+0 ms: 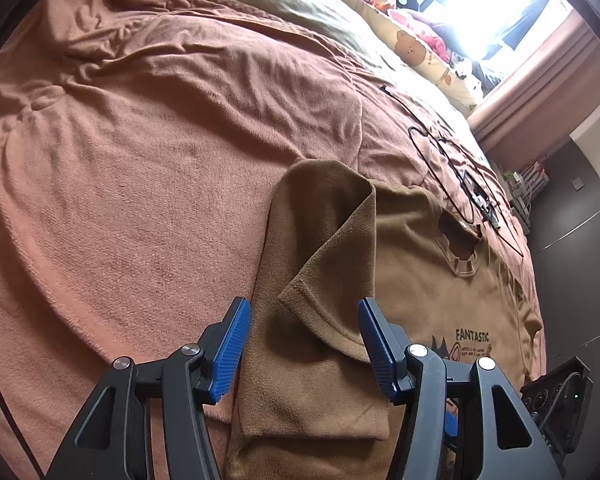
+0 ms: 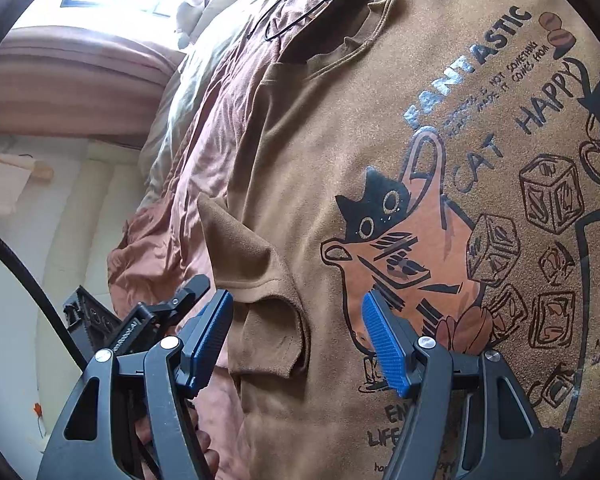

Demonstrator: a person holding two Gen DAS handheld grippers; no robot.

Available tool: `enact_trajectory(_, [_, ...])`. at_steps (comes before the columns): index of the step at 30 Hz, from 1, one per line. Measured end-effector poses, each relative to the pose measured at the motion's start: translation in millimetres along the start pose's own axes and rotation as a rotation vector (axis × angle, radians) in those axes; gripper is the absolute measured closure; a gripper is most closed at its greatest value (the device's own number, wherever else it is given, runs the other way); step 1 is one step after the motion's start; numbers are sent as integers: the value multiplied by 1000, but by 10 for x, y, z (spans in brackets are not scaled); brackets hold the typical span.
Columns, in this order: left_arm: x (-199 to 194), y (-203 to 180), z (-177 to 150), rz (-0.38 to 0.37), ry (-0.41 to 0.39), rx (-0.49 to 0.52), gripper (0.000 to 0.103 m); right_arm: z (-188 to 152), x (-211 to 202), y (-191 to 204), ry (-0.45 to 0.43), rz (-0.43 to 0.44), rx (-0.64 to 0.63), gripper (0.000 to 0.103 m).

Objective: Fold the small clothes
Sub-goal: 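Fold the held side and sleeve inward over the shirt body, release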

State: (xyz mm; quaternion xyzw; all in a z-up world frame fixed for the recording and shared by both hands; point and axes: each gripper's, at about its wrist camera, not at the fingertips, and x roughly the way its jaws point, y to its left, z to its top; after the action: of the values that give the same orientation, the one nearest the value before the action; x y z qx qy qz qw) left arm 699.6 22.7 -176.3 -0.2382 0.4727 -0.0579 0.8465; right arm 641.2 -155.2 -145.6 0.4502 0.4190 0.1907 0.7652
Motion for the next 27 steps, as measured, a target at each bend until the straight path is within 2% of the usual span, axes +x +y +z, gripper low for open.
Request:
enact_trajectory(3, [205,-37,18,8,26,13,50,27,-34,-32,-14,-1,1,37])
enact_trajectory(5, [311,-71,34,23,38,23,66,42,-48,-63,-19,0,8,37])
enact_trajectory(6, [341,-94,40,28,40,28,85,44,-49,-78,-21,2,13,37])
enact_trajectory(7, [353,-124,45,24,36,35,93,46,-66,-96,-22,5,16,37])
enact_trajectory(11, [273,-366,64,-16,0,106,95,24,-102,-99,-33,-1,8,38])
enact_trajectory(21, [345,-964,104,-174,31,187,97,71,-207,-233,-71,45,51,37])
enact_trajectory(27, [339,-1257,95,-202,44,263,97,73,-201,-254,-68,68,60,37])
